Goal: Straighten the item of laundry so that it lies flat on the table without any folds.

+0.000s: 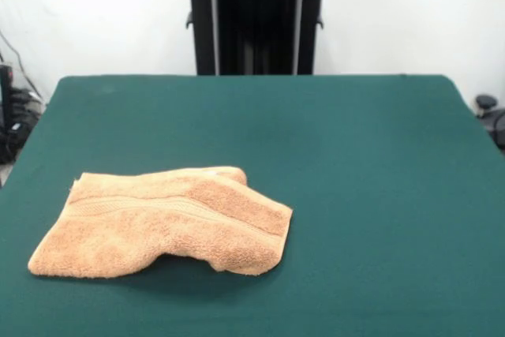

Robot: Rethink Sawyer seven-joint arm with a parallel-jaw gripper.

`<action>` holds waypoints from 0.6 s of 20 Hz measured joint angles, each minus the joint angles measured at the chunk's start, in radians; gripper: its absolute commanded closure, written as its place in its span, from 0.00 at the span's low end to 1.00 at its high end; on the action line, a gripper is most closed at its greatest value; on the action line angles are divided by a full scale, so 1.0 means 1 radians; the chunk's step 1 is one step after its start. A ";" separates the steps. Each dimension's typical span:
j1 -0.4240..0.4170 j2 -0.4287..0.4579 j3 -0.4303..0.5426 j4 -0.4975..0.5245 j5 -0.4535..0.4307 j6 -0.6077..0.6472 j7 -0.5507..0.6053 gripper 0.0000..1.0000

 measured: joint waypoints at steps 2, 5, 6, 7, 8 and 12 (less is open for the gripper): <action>-0.042 0.050 0.009 0.000 -0.001 -0.053 0.000 0.00; -0.088 0.112 0.017 -0.002 -0.002 -0.111 0.000 0.00; -0.101 0.134 0.019 -0.002 -0.003 -0.128 0.000 0.00; -0.115 0.157 0.023 -0.003 -0.005 -0.142 0.000 0.00; -0.129 0.180 0.028 -0.005 -0.007 -0.156 0.000 0.00; -0.167 0.250 0.045 -0.014 -0.019 -0.177 0.000 0.00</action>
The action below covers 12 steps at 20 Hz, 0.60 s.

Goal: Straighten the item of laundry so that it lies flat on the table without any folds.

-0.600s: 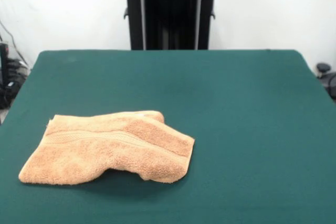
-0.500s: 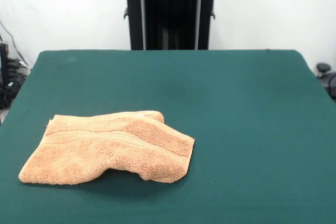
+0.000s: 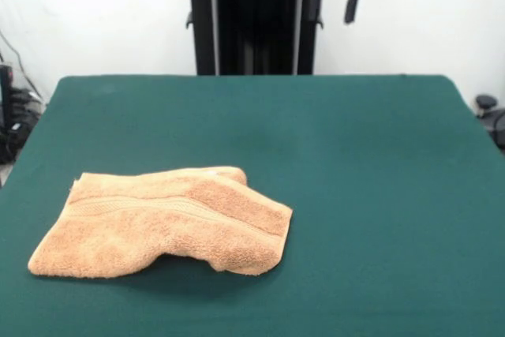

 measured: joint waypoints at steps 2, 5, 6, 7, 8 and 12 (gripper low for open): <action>-0.019 0.033 0.011 -0.007 -0.009 -0.004 0.000 0.00; -0.049 0.076 0.034 -0.021 -0.033 -0.006 0.000 0.00; -0.060 0.089 0.042 -0.027 -0.042 -0.006 0.000 0.00; -0.075 0.105 0.052 -0.035 -0.054 -0.006 0.000 0.00; -0.089 0.119 0.061 -0.042 -0.067 -0.006 0.000 0.00; -0.156 0.169 0.106 -0.076 -0.116 -0.006 0.000 0.00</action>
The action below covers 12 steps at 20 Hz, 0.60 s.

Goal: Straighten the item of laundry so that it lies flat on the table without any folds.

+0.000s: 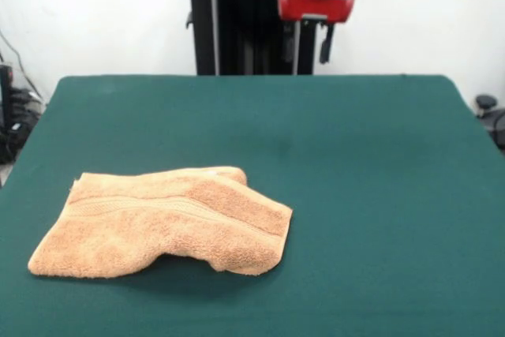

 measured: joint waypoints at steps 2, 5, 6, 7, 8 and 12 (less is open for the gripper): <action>-0.039 0.027 0.027 -0.022 -0.027 0.000 0.000 0.00; -0.081 0.060 0.061 -0.056 -0.063 0.000 0.000 0.00; -0.089 0.067 0.069 -0.066 -0.071 0.000 0.000 0.00; -0.101 0.078 0.082 -0.083 -0.085 0.001 0.000 0.00; -0.106 0.085 0.088 -0.094 -0.092 0.002 0.000 0.00; -0.123 0.114 0.118 -0.153 -0.109 0.024 0.000 0.00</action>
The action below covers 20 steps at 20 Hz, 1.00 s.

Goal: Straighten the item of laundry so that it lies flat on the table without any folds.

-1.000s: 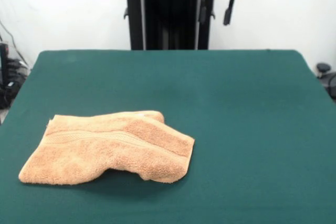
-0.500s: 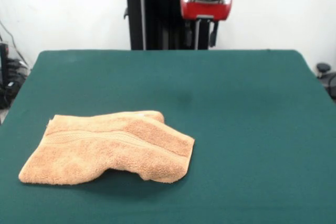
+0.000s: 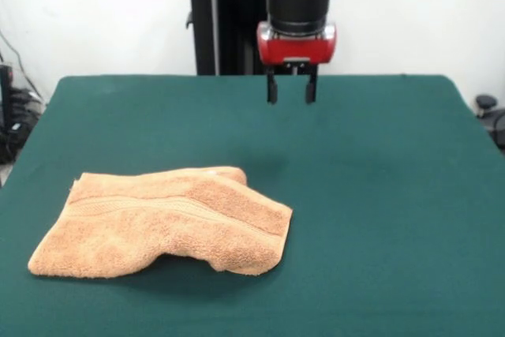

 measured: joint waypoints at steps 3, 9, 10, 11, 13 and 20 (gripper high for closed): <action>-0.001 0.022 0.011 -0.058 -0.009 0.037 0.000 0.00; -0.003 0.077 0.020 -0.208 -0.016 0.144 0.000 0.00; -0.003 0.081 0.021 -0.222 -0.016 0.153 0.000 0.00; -0.006 0.092 0.023 -0.254 -0.017 0.173 0.000 0.00; -0.011 0.103 0.026 -0.295 -0.017 0.201 0.000 0.00; -0.052 0.123 0.050 -0.410 -0.017 0.292 0.000 0.00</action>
